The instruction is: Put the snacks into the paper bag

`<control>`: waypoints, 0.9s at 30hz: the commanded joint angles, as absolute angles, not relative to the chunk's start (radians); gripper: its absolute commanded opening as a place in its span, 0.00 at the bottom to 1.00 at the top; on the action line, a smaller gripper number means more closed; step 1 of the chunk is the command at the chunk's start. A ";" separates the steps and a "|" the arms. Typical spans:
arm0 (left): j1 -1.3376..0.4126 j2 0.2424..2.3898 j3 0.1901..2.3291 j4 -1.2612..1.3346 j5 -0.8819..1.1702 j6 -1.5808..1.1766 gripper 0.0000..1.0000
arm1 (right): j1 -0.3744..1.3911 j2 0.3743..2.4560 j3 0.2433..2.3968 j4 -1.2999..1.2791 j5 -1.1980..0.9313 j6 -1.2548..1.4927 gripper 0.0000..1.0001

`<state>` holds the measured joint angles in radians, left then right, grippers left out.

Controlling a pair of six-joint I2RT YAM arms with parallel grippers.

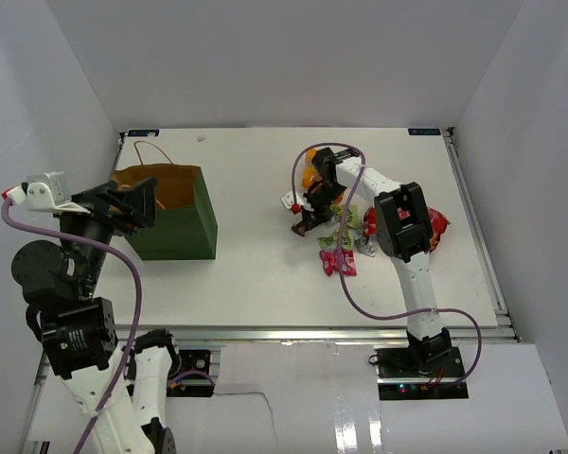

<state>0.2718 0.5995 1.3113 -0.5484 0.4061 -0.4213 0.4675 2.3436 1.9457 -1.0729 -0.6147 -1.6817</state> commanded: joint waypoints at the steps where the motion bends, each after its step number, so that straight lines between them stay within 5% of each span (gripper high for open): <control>1: 0.270 0.614 1.354 -0.545 0.431 -0.442 0.98 | 0.491 2.287 1.911 -1.109 -0.688 -1.636 0.33; 10: 0.270 0.661 1.428 -0.477 0.485 -0.511 0.98 | 0.558 2.172 2.129 -0.829 -0.982 -0.929 0.20; 17: 0.270 0.667 1.456 -0.453 0.520 -0.532 0.98 | 0.641 2.100 2.169 -0.096 -0.982 0.041 0.20; 27: 0.270 0.635 1.450 -0.419 0.554 -0.581 0.98 | 0.862 2.161 2.338 0.262 -0.692 0.236 0.19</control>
<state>0.2718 0.6529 1.4345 -0.4393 0.5278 -0.5648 0.8089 2.1399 2.2940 0.0772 -0.8112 0.1352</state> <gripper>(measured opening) 0.975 0.200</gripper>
